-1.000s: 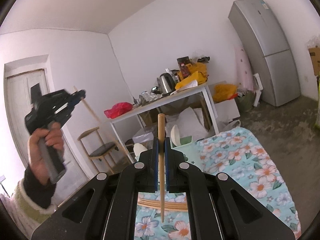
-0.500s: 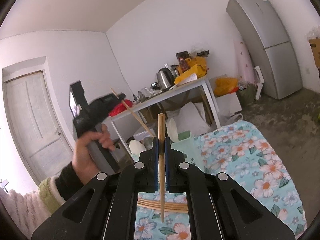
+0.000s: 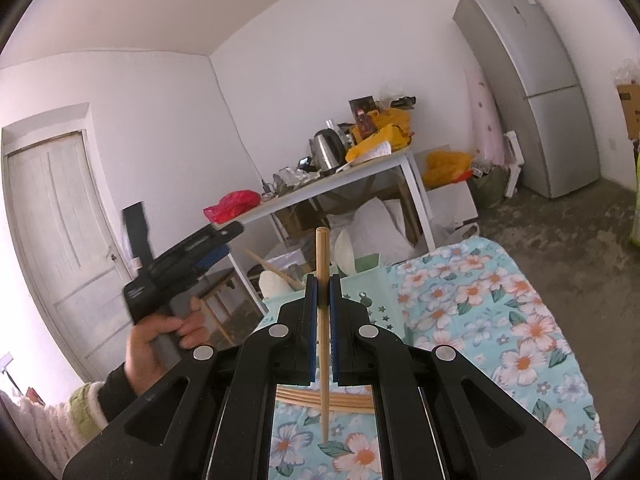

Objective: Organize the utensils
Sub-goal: 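Open the left tool to drop its chopstick into the mint-green holder, then open the right tool to drop its chopstick into the holder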

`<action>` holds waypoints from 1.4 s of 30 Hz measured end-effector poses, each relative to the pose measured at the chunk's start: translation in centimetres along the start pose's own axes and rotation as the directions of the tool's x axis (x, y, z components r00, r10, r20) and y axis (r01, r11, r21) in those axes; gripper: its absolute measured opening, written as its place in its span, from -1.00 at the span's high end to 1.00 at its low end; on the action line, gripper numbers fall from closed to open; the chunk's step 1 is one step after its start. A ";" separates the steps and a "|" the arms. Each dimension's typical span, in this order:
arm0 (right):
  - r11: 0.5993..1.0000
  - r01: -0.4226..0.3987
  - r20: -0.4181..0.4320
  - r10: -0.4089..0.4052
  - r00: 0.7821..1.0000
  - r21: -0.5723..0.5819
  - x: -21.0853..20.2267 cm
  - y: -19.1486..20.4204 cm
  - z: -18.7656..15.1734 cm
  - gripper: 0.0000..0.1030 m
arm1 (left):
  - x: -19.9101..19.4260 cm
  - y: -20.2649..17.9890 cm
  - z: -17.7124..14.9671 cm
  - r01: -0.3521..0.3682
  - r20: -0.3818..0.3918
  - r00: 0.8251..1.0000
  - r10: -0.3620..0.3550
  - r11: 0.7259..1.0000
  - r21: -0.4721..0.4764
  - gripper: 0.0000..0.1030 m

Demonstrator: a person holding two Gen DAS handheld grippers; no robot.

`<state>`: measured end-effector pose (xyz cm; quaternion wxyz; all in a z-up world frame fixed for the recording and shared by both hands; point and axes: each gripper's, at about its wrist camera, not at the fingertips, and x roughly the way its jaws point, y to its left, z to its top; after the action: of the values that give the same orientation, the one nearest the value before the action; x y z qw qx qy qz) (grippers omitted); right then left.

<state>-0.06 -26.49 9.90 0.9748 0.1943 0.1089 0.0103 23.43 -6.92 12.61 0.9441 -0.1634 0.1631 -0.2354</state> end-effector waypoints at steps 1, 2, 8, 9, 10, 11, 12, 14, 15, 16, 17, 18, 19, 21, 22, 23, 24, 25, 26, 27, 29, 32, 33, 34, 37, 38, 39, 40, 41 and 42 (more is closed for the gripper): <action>1.000 0.003 0.004 -0.003 1.000 -0.008 -0.2 0.3 0.2 0.93 | -0.7 0.0 0.0 0.003 0.001 1.000 -0.003 1.000 -0.002 -0.12; 1.000 0.006 0.009 -0.006 1.000 -0.017 -0.3 0.6 0.5 0.93 | -1.8 0.2 -0.1 0.008 0.001 1.000 -0.008 1.000 -0.002 -0.16; 0.996 0.005 0.054 0.000 0.999 -0.093 -0.1 2.5 3.1 0.93 | -7.4 1.8 -1.6 -0.042 -0.009 0.999 0.042 0.999 0.003 -0.35; 0.994 0.003 0.063 0.004 0.998 -0.107 0.0 2.8 3.5 0.93 | -8.2 2.3 -2.1 -0.060 -0.020 0.998 0.060 0.998 0.004 -0.38; 0.992 0.003 0.075 0.007 0.997 -0.128 0.4 3.5 4.3 0.93 | -8.7 2.6 -2.4 -0.078 -0.029 0.997 0.078 0.997 0.004 -0.40; 0.990 0.003 0.085 0.010 0.996 -0.144 0.7 3.9 4.9 0.93 | -9.6 3.3 -3.3 -0.115 -0.043 0.992 0.115 0.993 -0.003 -0.43; 0.985 0.006 0.099 0.011 0.995 -0.172 1.2 4.7 5.7 0.93 | -10.1 3.8 -3.9 -0.136 -0.055 0.989 0.135 0.991 -0.010 -0.45; 0.976 0.027 0.133 0.002 0.991 -0.217 2.1 5.8 6.9 0.93 | -11.3 5.2 -5.6 -0.173 -0.096 0.981 0.169 0.984 -0.035 -0.47; 0.972 0.037 0.146 -0.002 0.989 -0.233 2.5 6.2 7.4 0.93 | -11.9 5.7 -6.4 -0.187 -0.115 0.977 0.181 0.981 -0.047 -0.47; 0.968 0.043 0.165 -0.002 0.986 -0.247 3.3 6.7 8.3 0.93 | -12.3 6.1 -7.0 -0.197 -0.126 0.974 0.189 0.979 -0.053 -0.48; 0.966 0.048 0.176 -0.002 0.984 -0.254 3.9 7.0 8.9 0.93 | -12.9 6.7 -7.8 -0.215 -0.139 0.969 0.205 0.975 -0.058 -0.49; 0.962 0.057 0.192 -0.005 0.981 -0.267 4.7 7.3 9.6 0.93 | -13.2 7.0 -8.2 -0.229 -0.143 0.965 0.219 0.972 -0.060 -0.50; 0.958 0.068 0.205 -0.009 0.979 -0.280 5.2 7.5 9.9 0.93 | -13.7 7.3 -8.8 -0.248 -0.146 0.960 0.238 0.967 -0.061 -0.51; 0.953 0.076 0.217 -0.011 0.976 -0.293 6.6 7.8 10.5 0.93 | -14.3 7.8 -9.6 -0.269 -0.155 0.953 0.259 0.962 -0.049 -0.54; 0.951 0.081 0.219 -0.014 0.976 -0.298 7.6 7.9 10.8 0.93 | -14.4 7.9 -9.9 -0.278 -0.160 0.950 0.268 0.960 -0.041 -0.55; 0.948 0.090 0.220 -0.022 0.975 -0.304 8.6 7.9 10.9 0.93 | -14.7 8.0 -10.1 -0.287 -0.161 0.947 0.278 0.957 -0.035 -0.57; 0.944 0.106 0.220 -0.037 0.975 -0.312 9.9 8.0 10.8 0.93 | -14.8 8.3 -10.1 -0.297 -0.159 0.944 0.289 0.954 -0.034 -0.57; 0.943 0.112 0.215 -0.044 0.976 -0.313 10.8 7.9 10.7 0.93 | -15.0 8.5 -10.3 -0.302 -0.158 0.943 0.293 0.953 -0.034 -0.58; 0.943 0.114 0.205 -0.050 0.977 -0.312 12.0 7.7 10.4 0.93 | -15.1 8.6 -10.4 -0.299 -0.159 0.944 0.291 0.954 -0.032 -0.59; 0.942 0.120 0.194 -0.061 0.979 -0.313 13.0 7.5 10.0 0.93 | -15.0 8.8 -10.5 -0.296 -0.159 0.944 0.288 0.955 -0.028 -0.59; 0.936 0.145 0.176 -0.092 0.980 -0.321 15.4 7.2 9.1 0.93 | -14.9 8.8 -10.4 -0.295 -0.157 0.944 0.289 0.955 -0.014 -0.60; 0.929 0.154 0.166 -0.103 0.981 -0.337 17.4 6.8 7.1 0.93 | -14.9 9.1 -10.2 -0.303 -0.148 0.943 0.299 0.953 0.001 -0.61; 0.927 0.157 0.163 -0.107 0.981 -0.340 17.7 6.6 6.5 0.92 | -14.9 9.3 -10.1 -0.308 -0.145 0.941 0.305 0.951 -0.001 -0.61; 0.927 0.159 0.152 -0.112 0.982 -0.339 18.1 6.5 6.1 0.93 | -14.9 9.5 -10.1 -0.314 -0.145 0.940 0.310 0.950 -0.004 -0.61; 0.935 0.155 0.110 -0.126 0.986 -0.319 18.5 5.5 4.6 0.92 | -14.8 10.0 -10.1 -0.322 -0.150 0.937 0.317 0.947 -0.014 -0.61; 0.944 0.141 0.089 -0.120 0.989 -0.300 18.3 4.9 4.3 0.92 | -14.8 10.2 -10.2 -0.324 -0.154 0.936 0.317 0.946 -0.018 -0.62; 0.952 0.124 0.072 -0.108 0.992 -0.279 17.9 4.5 4.0 0.92 | -14.7 10.3 -10.3 -0.324 -0.156 0.935 0.318 0.946 -0.020 -0.61; 0.957 0.114 0.061 -0.101 0.993 -0.266 17.7 4.5 3.9 0.92 | -14.7 10.4 -10.3 -0.324 -0.159 0.935 0.317 0.946 -0.022 -0.61; 0.962 0.102 0.051 -0.092 0.994 -0.252 17.2 4.1 3.8 0.92 | -14.6 10.3 -10.4 -0.324 -0.161 0.935 0.316 0.946 -0.023 -0.61; 0.968 0.085 0.040 -0.078 0.996 -0.238 16.6 3.9 3.8 0.91 | -14.5 10.3 -10.5 -0.323 -0.165 0.935 0.314 0.946 -0.025 -0.61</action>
<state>17.01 -23.27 11.33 0.9922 0.0710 0.1001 -0.0195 11.29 6.45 2.63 0.9492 -0.1397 0.2680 -0.0874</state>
